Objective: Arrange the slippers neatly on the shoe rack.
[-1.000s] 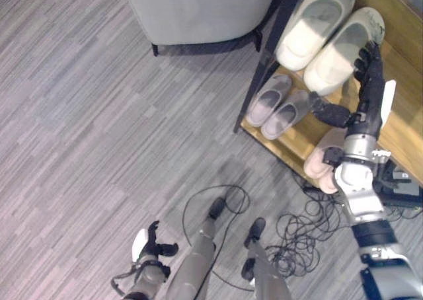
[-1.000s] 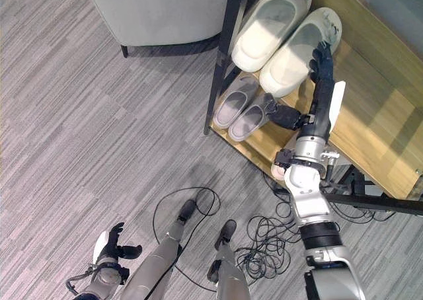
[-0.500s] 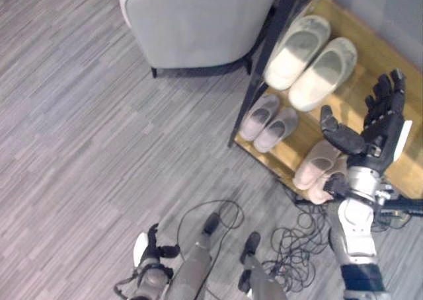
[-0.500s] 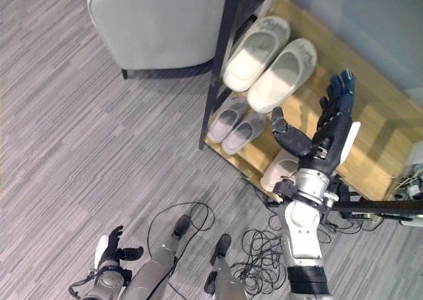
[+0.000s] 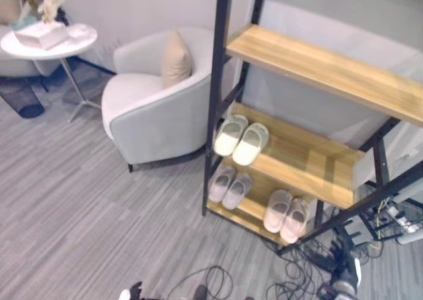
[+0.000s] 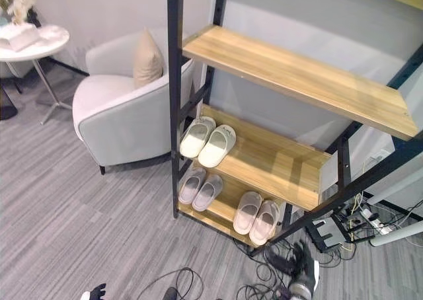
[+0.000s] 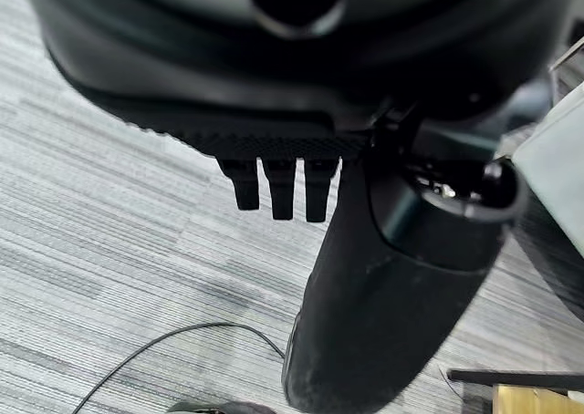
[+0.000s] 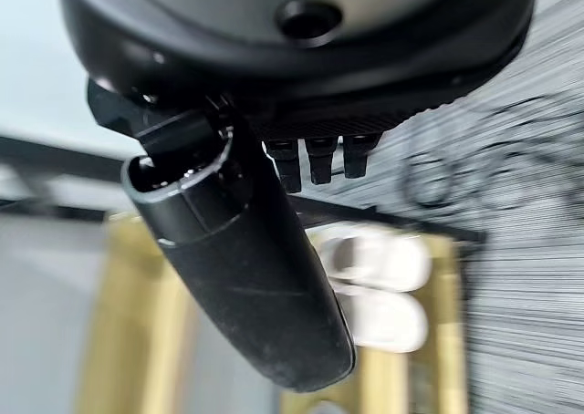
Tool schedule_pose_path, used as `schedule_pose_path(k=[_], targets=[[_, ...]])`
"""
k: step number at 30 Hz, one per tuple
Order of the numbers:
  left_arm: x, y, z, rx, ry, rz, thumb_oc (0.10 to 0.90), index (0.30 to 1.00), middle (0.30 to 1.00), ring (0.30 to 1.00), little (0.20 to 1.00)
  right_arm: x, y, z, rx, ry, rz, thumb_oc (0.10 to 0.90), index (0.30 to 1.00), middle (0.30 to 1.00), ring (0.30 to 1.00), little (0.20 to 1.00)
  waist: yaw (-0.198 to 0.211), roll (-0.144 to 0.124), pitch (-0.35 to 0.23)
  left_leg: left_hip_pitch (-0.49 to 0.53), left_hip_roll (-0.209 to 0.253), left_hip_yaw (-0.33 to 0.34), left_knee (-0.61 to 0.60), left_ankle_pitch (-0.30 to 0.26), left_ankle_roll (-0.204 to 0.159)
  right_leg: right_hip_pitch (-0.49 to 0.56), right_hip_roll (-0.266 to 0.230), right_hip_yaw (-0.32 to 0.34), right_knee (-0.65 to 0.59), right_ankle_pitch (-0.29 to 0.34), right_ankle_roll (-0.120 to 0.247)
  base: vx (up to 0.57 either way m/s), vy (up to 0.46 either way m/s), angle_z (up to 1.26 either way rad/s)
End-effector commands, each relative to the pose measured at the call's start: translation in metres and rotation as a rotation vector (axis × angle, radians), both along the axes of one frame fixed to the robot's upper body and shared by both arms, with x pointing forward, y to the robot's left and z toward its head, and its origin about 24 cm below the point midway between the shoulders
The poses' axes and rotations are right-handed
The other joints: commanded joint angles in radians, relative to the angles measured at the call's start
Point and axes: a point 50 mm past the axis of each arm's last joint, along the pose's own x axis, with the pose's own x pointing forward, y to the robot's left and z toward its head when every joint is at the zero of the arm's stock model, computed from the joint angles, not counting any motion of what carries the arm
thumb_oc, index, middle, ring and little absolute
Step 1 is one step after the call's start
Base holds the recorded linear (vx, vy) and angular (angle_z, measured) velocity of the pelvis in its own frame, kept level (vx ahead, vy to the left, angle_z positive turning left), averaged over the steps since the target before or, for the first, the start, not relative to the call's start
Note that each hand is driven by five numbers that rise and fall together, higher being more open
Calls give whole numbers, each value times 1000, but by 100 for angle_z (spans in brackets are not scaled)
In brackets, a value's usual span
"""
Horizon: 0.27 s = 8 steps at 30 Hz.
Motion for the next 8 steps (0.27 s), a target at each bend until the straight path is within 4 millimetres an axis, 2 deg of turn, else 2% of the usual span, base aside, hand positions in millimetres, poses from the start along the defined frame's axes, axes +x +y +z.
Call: schedule_pose_path(k=[1, 2, 3, 4, 5, 6, 8], targets=[[-5, -12, -5, -42, 59, -103, 800, 900, 900, 900, 900, 32, -30, 24, -160, -87, 69, 800, 900, 900, 900, 900, 28, 32, -31, 51, 32, -55, -60, -23, -33, 101, 88, -35, 16, -57, -14, -73, -35, 13], [-5, -12, -5, -42, 59, -103, 800, 900, 900, 900, 900, 32, -31, 24, -161, -87, 69, 800, 900, 900, 900, 900, 27, 32, -30, 51, 32, -56, -60, -23, -33, 102, 88, -36, 16, -57, -14, -69, -43, 21], [-8, -12, -6, -44, 72, -104, 800, 900, 900, 900, 900, 23, -33, 15, -155, -19, 52, 800, 900, 900, 900, 900, 31, 31, -32, 52, 30, -63, -61, -19, -34, 106, 91, -43, 15, -61, -17, -106, -66, 22], [-14, -12, -7, -56, 99, -104, 800, 900, 900, 900, 900, 0, -36, -4, -151, 133, 20, 800, 900, 900, 900, 900, 41, 31, -34, 53, 29, -76, -59, -13, -36, 111, 96, -53, 15, -65, -21, -107, -65, 16], [-14, -12, -7, -56, 99, -103, 800, 900, 900, 900, 900, 0, -36, -4, -151, 133, 21, 800, 900, 900, 900, 900, 41, 31, -34, 53, 29, -77, -59, -13, -36, 111, 96, -53, 15, -65, -21, -143, -80, 10], [-16, -11, -7, -54, 111, -123, 800, 900, 900, 900, 900, -27, -40, -19, -145, 302, 3, 800, 900, 900, 900, 900, 54, 32, -36, 52, 28, -90, -58, -6, -38, 116, 101, -65, 15, -71, -24, -89, -42, 8], [-19, -11, -8, -60, 136, -165, 800, 900, 900, 900, 900, -52, -40, -31, -119, 450, -6, 800, 900, 900, 900, 900, 65, 31, -38, 52, 23, -107, -57, -1, -40, 125, 102, -82, 15, -73, -26, -93, -35, 21]])
